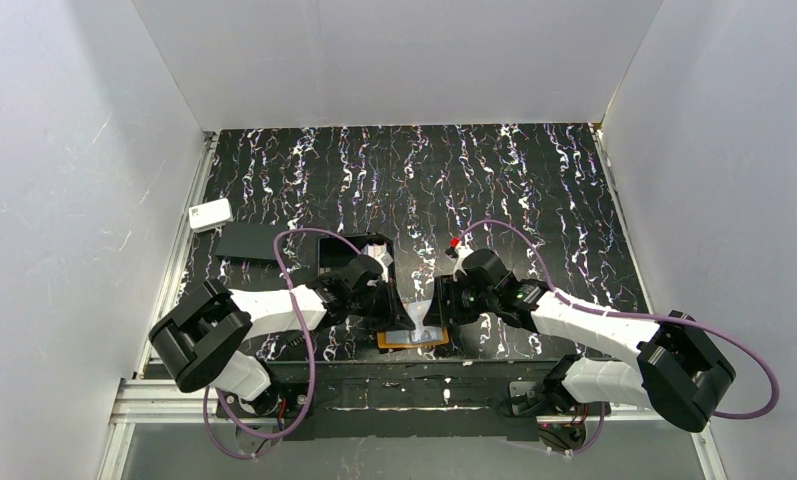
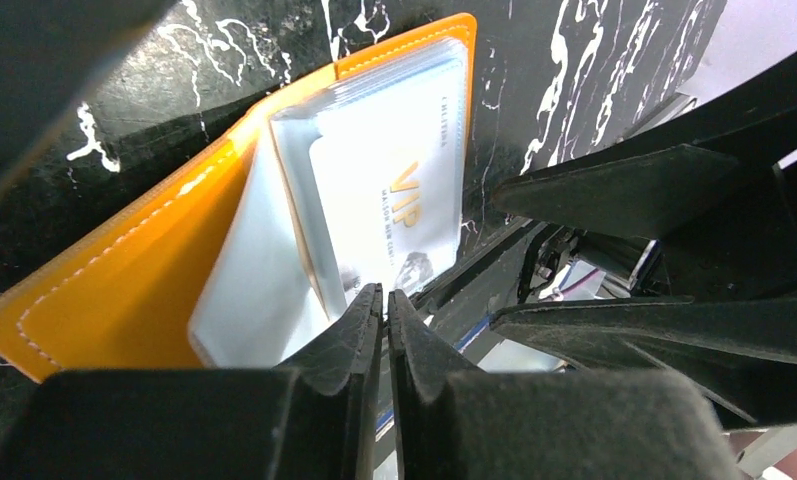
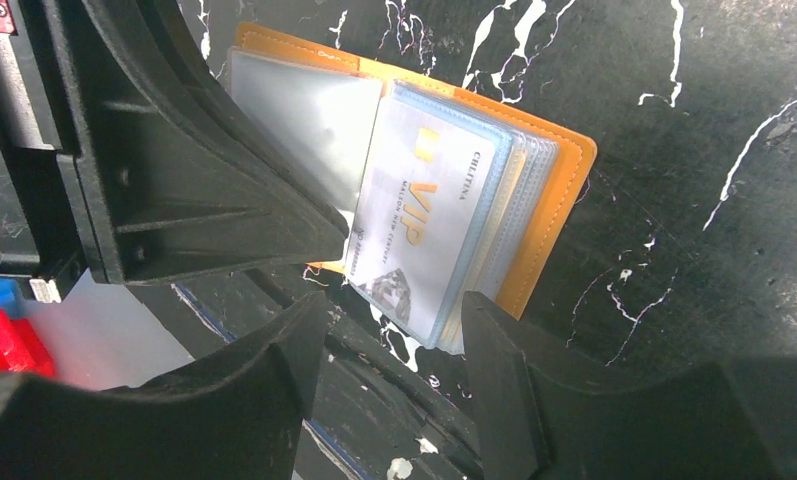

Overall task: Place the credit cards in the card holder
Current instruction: Insert the credit card into the card holder.

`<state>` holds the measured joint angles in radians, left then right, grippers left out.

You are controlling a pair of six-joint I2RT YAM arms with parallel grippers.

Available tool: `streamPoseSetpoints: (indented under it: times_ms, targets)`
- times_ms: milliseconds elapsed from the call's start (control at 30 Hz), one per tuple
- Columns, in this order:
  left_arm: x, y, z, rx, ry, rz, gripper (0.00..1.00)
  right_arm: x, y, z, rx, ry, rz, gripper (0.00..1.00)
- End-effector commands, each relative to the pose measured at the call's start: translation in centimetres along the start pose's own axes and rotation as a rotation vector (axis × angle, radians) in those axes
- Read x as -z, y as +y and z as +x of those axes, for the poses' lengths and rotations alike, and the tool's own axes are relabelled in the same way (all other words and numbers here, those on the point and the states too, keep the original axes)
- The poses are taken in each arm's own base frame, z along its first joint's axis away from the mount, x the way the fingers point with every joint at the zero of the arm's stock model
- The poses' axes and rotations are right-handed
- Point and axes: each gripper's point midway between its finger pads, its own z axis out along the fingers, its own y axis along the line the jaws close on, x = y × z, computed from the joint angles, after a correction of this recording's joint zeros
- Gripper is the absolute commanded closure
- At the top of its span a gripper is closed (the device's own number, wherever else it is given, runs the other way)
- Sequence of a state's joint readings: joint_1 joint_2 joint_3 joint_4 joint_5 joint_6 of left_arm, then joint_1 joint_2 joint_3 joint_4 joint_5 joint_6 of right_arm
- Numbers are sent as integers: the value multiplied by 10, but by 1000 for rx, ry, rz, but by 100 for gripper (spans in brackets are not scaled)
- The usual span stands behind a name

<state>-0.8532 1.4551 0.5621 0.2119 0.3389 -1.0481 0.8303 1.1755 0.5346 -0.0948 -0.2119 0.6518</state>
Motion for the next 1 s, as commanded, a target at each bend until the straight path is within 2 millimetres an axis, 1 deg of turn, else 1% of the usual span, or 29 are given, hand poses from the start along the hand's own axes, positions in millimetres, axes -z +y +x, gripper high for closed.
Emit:
streamPoseSetpoints:
  times_ms: [0, 267, 433, 567, 633, 800, 867, 967]
  targets:
    - [-3, 3, 1, -13, 10, -20, 95, 0, 7, -9, 10, -32, -29, 39]
    - [-11, 27, 8, 13, 30, -87, 97, -2, 8, -8, 5, -27, -40, 39]
    - [-16, 36, 11, 19, 39, -113, 98, -3, 11, -8, -2, -29, -59, 39]
    - [-17, 38, 11, 21, 41, -116, 98, -4, 12, -5, -7, -14, -70, 41]
    - [-17, 39, 12, 23, 42, -118, 98, -6, 16, -8, -4, -27, -90, 42]
    - [-18, 39, 12, 24, 47, -117, 98, -8, 22, -9, -3, -21, -126, 46]
    - [-18, 38, 13, 23, 49, -115, 98, -8, 26, -10, 2, -20, -148, 48]
    - [-15, 32, 11, 15, 44, -95, 97, -9, 33, -12, 13, -21, -183, 49]
